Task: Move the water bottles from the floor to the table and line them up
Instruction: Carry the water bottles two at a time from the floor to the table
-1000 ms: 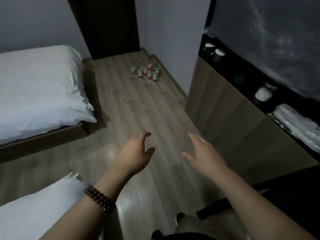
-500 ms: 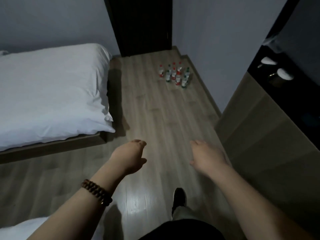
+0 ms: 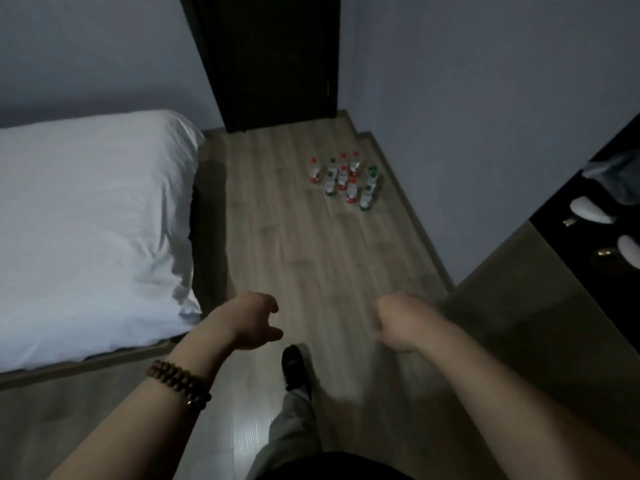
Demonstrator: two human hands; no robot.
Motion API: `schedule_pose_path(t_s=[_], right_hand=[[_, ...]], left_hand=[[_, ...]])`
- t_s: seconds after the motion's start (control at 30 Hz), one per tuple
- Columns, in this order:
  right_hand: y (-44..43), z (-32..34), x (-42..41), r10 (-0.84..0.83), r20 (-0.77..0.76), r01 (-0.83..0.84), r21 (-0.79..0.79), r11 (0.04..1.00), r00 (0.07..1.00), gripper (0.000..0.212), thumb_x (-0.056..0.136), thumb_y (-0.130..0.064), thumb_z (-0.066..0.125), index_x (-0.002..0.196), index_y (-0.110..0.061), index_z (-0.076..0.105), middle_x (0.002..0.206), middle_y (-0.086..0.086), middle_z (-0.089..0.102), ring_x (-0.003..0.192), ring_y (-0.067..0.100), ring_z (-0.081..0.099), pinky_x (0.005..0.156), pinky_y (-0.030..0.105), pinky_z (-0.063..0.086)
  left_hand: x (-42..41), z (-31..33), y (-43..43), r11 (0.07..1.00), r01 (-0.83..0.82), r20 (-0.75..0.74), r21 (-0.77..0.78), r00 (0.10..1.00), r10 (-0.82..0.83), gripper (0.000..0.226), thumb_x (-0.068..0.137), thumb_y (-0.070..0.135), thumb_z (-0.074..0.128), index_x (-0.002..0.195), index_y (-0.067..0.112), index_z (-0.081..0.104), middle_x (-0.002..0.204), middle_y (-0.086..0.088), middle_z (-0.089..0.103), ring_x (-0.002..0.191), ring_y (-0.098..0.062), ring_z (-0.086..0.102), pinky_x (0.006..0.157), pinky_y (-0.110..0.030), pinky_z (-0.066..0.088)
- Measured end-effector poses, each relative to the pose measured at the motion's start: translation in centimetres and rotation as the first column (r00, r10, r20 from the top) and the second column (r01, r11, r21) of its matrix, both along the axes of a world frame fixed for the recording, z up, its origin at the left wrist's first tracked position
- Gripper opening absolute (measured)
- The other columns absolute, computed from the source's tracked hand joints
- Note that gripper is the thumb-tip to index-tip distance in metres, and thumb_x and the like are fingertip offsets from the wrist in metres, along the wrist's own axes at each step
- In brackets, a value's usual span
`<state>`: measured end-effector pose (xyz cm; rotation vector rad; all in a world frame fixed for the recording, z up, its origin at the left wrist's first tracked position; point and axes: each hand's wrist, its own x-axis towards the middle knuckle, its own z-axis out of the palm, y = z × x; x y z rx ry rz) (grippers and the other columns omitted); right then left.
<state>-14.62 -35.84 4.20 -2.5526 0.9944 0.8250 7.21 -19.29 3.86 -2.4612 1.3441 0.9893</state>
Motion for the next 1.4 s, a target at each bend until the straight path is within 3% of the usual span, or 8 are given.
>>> schedule_pose_path(t_s=[0.17, 0.33, 0.53, 0.7, 0.9, 1.13, 1.27, 1.4], right_hand=[[-7.9, -0.7, 9.1, -0.089, 0.026, 0.089, -0.004, 0.996, 0.996, 0.061, 0.09, -0.052, 0.068, 0.14, -0.019, 0.057, 0.14, 0.007, 0.062, 0.127, 0.029, 0.06, 0.101, 0.04, 0.052], [-14.9, -0.1, 17.5, -0.156, 0.048, 0.156, -0.007, 0.988, 0.987, 0.052, 0.09, -0.054, 0.068, 0.13, -0.022, 0.061, 0.127, 0.004, 0.067, 0.12, 0.027, 0.063, 0.094, 0.037, 0.053], [-22.8, -2.0, 24.4, -0.26, 0.15, 0.249, 0.087, 0.965, 0.954, 0.048, 0.098, -0.043, 0.062, 0.139, -0.019, 0.06, 0.136, 0.005, 0.065, 0.127, 0.027, 0.061, 0.094, 0.029, 0.047], [-31.9, -7.4, 29.2, -0.356, 0.204, 0.33, 0.151, 0.932, 0.912, 0.046, 0.106, -0.036, 0.051, 0.144, -0.012, 0.056, 0.147, 0.009, 0.056, 0.131, 0.027, 0.054, 0.107, 0.031, 0.042], [-43.9, -12.9, 35.7, -0.465, 0.172, 0.434, 0.192, 0.88, 0.868, 0.034, 0.107, -0.032, 0.048, 0.128, -0.008, 0.059, 0.128, 0.013, 0.065, 0.112, 0.028, 0.062, 0.084, 0.027, 0.043], [-53.4, -15.5, 40.4, -0.526, -0.062, 0.519, 0.288, 0.805, 0.849, 0.047, 0.109, -0.03, 0.044, 0.149, -0.006, 0.042, 0.152, 0.015, 0.048, 0.137, 0.028, 0.05, 0.109, 0.033, 0.042], [-57.0, -16.7, 43.2, -0.611, -0.105, 0.612, 0.289, 0.736, 0.785, 0.045, 0.108, -0.032, 0.045, 0.147, -0.009, 0.046, 0.148, 0.016, 0.053, 0.132, 0.031, 0.055, 0.107, 0.038, 0.047], [-60.1, -18.1, 47.3, -0.707, -0.068, 0.695, 0.268, 0.667, 0.704, 0.05, 0.107, -0.035, 0.048, 0.149, -0.009, 0.043, 0.143, 0.017, 0.057, 0.128, 0.033, 0.057, 0.103, 0.038, 0.048]], left_hand=[[10.3, -1.9, -9.1, 0.996, 0.094, -0.001, 0.01, 0.996, -0.094, 0.062, 0.095, 0.043, 0.07, 0.149, 0.021, 0.05, 0.144, -0.002, 0.059, 0.129, -0.021, 0.059, 0.109, -0.037, 0.049], [20.1, -2.6, -18.0, 0.982, 0.191, 0.012, 0.012, 0.982, -0.191, 0.06, 0.095, 0.049, 0.065, 0.148, 0.025, 0.05, 0.143, 0.001, 0.059, 0.127, -0.021, 0.059, 0.105, -0.038, 0.051], [28.8, -5.5, -26.9, 0.989, 0.146, -0.049, -0.001, 0.988, -0.146, 0.048, 0.094, 0.053, 0.064, 0.137, 0.032, 0.058, 0.131, 0.007, 0.066, 0.112, -0.014, 0.065, 0.097, -0.034, 0.055], [35.7, -9.0, -35.6, 0.993, 0.117, -0.108, -0.018, 0.987, -0.118, 0.041, 0.096, 0.046, 0.065, 0.132, 0.027, 0.062, 0.123, 0.007, 0.07, 0.102, -0.01, 0.066, 0.087, -0.026, 0.054], [43.3, -11.9, -46.0, 0.999, 0.033, -0.107, 0.019, 0.994, -0.031, 0.038, 0.099, 0.038, 0.063, 0.134, 0.021, 0.059, 0.127, 0.001, 0.067, 0.11, -0.016, 0.065, 0.096, -0.033, 0.055], [51.6, -15.2, -53.8, 0.986, -0.026, -0.131, 0.168, 0.99, 0.049, 0.036, 0.1, 0.032, 0.06, 0.133, 0.017, 0.063, 0.133, -0.006, 0.065, 0.118, -0.023, 0.063, 0.098, -0.032, 0.052], [56.4, -17.5, -58.5, 0.982, -0.087, -0.121, 0.17, 0.987, 0.109, 0.033, 0.099, 0.032, 0.06, 0.127, 0.017, 0.066, 0.131, -0.006, 0.066, 0.118, -0.025, 0.062, 0.094, -0.031, 0.052], [61.1, -20.1, -64.8, 0.99, 0.029, -0.156, 0.14, 0.988, -0.007, 0.031, 0.099, 0.029, 0.06, 0.124, 0.012, 0.066, 0.128, -0.008, 0.067, 0.116, -0.025, 0.062, 0.091, -0.031, 0.049]])
